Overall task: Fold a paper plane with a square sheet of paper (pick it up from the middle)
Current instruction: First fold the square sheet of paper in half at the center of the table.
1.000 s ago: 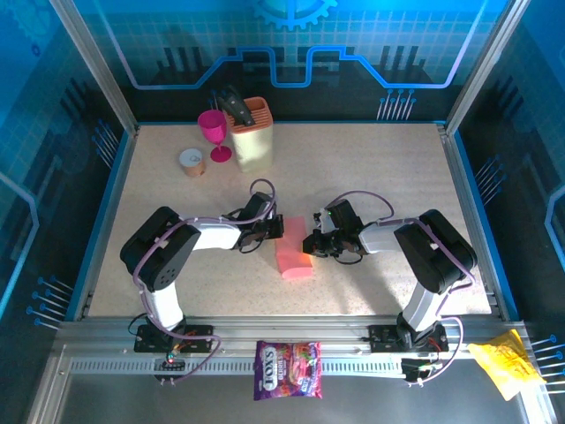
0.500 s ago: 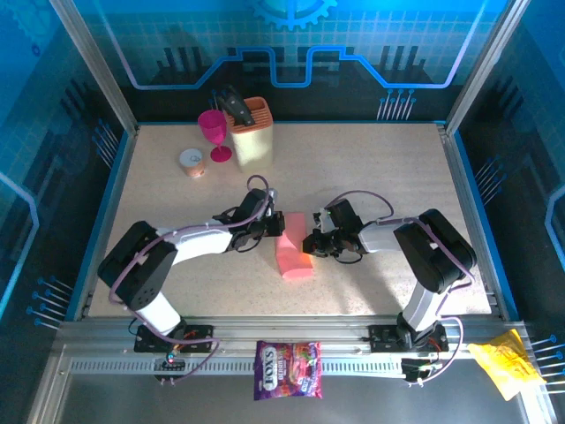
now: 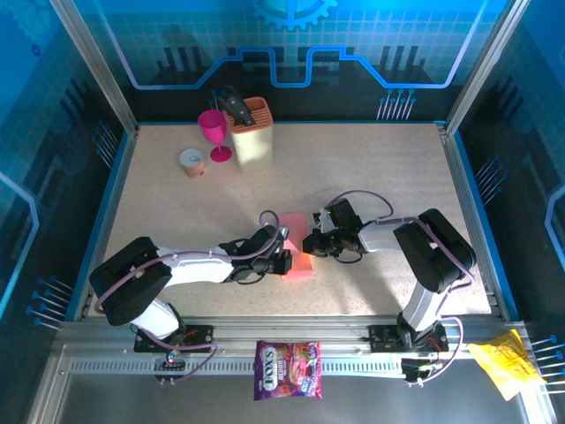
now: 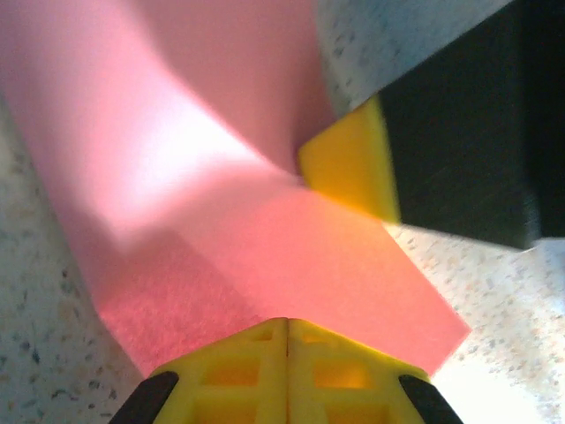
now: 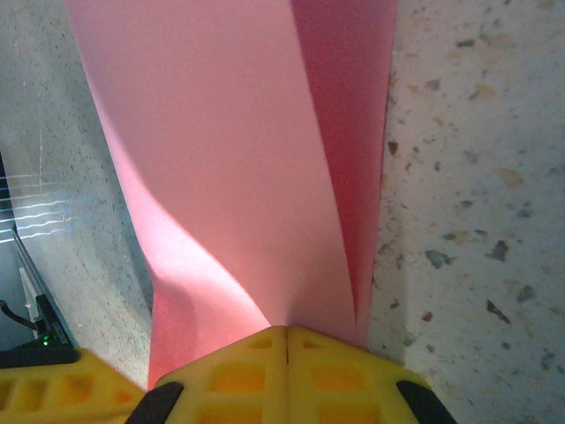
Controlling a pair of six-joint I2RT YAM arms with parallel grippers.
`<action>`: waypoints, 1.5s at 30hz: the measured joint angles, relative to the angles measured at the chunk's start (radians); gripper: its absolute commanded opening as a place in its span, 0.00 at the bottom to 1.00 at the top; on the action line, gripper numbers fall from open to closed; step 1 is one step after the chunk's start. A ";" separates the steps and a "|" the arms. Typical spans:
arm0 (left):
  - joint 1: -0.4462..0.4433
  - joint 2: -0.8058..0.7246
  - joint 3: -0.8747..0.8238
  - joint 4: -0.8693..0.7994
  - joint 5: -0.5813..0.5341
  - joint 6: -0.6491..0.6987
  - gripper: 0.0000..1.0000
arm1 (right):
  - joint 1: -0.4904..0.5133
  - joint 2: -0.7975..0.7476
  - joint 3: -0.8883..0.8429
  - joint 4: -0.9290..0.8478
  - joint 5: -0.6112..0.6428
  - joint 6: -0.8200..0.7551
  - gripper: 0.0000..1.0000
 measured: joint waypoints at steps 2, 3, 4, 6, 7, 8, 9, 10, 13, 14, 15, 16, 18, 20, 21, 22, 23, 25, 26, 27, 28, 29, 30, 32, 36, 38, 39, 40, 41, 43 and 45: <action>-0.003 0.014 -0.014 0.005 0.000 -0.006 0.08 | 0.000 0.001 0.000 -0.001 0.000 0.000 0.00; -0.003 0.021 -0.020 0.011 0.000 -0.010 0.08 | 0.000 0.001 0.000 -0.001 0.000 0.000 0.00; -0.003 0.027 -0.026 0.024 0.000 -0.016 0.08 | 0.000 0.001 0.000 -0.001 0.000 0.000 0.00; -0.003 0.029 -0.029 0.035 0.000 -0.020 0.07 | 0.000 0.001 0.001 -0.001 0.000 0.000 0.00; -0.003 0.031 -0.031 0.043 0.000 -0.023 0.07 | 0.000 0.001 0.000 -0.001 0.000 0.000 0.00; -0.003 0.032 -0.032 0.047 0.000 -0.023 0.07 | 0.000 0.001 0.000 -0.001 0.000 0.000 0.00; -0.003 0.033 -0.034 0.053 0.000 -0.024 0.07 | 0.000 0.001 0.001 -0.001 0.000 0.000 0.00; -0.003 0.034 -0.035 0.058 0.000 -0.024 0.07 | 0.000 0.001 0.001 -0.001 0.000 0.000 0.00; -0.004 0.034 -0.037 0.065 0.000 -0.026 0.07 | 0.000 0.001 0.000 -0.001 0.000 0.000 0.00; -0.005 0.032 -0.037 0.064 -0.001 -0.026 0.07 | -0.001 0.001 0.001 -0.001 0.000 0.000 0.00; -0.006 0.028 -0.037 0.061 -0.001 -0.026 0.08 | -0.001 0.001 0.000 -0.001 -0.001 0.000 0.00; -0.008 0.022 -0.039 0.058 -0.001 -0.027 0.08 | -0.001 0.002 0.000 -0.001 -0.001 0.000 0.00; -0.014 -0.005 -0.045 0.039 -0.005 -0.027 0.09 | -0.001 0.002 0.001 -0.001 -0.001 0.000 0.00; -0.019 -0.040 -0.048 0.029 -0.008 -0.029 0.09 | -0.001 0.002 0.000 -0.001 -0.002 0.000 0.00; -0.021 -0.060 -0.048 0.023 -0.008 -0.032 0.09 | -0.002 0.002 0.000 -0.001 -0.002 0.000 0.00; -0.022 -0.076 -0.048 0.022 -0.008 -0.035 0.09 | -0.002 0.003 0.000 -0.001 -0.002 0.000 0.00; -0.022 -0.088 -0.048 0.022 -0.008 -0.037 0.09 | -0.002 0.003 0.001 -0.001 -0.003 0.000 0.00; -0.022 -0.099 -0.048 0.023 -0.008 -0.046 0.09 | -0.002 0.003 0.001 -0.001 -0.003 0.000 0.00; -0.023 -0.098 -0.048 0.023 -0.008 -0.050 0.09 | -0.002 0.003 0.001 -0.001 -0.003 0.000 0.00; -0.024 -0.097 -0.050 0.023 -0.008 -0.052 0.09 | -0.002 0.003 0.001 -0.001 -0.004 0.000 0.00; -0.026 -0.096 -0.052 0.025 -0.008 -0.054 0.09 | -0.002 0.004 0.001 0.000 -0.005 0.000 0.00; -0.029 -0.093 -0.056 0.032 -0.008 -0.057 0.09 | -0.002 0.004 0.001 0.000 -0.005 0.000 0.00; -0.034 -0.088 -0.063 0.043 -0.008 -0.061 0.09 | -0.002 0.004 0.001 0.000 -0.005 0.000 0.00; -0.039 -0.074 -0.076 0.057 -0.008 -0.072 0.09 | -0.003 0.005 0.003 -0.002 -0.007 0.000 0.00; -0.049 -0.043 -0.122 0.093 -0.008 -0.092 0.09 | -0.007 0.010 0.005 -0.002 -0.018 0.000 0.00; -0.050 -0.040 -0.139 0.126 -0.008 -0.104 0.09 | -0.007 0.010 0.005 -0.002 -0.019 0.000 0.00; -0.050 -0.039 -0.145 0.137 -0.008 -0.106 0.09 | -0.007 0.010 0.005 -0.002 -0.019 0.000 0.00; -0.050 -0.039 -0.150 0.149 -0.008 -0.107 0.09 | -0.007 0.010 0.005 -0.002 -0.019 0.000 0.00; -0.050 -0.039 -0.154 0.157 -0.008 -0.108 0.09 | -0.007 0.010 0.005 -0.002 -0.019 0.000 0.00; -0.051 -0.043 -0.156 0.158 -0.009 -0.110 0.09 | -0.007 0.010 0.005 -0.002 -0.019 0.000 0.00; -0.051 -0.058 -0.156 0.137 -0.015 -0.108 0.10 | -0.008 0.010 0.005 -0.002 -0.020 0.000 0.00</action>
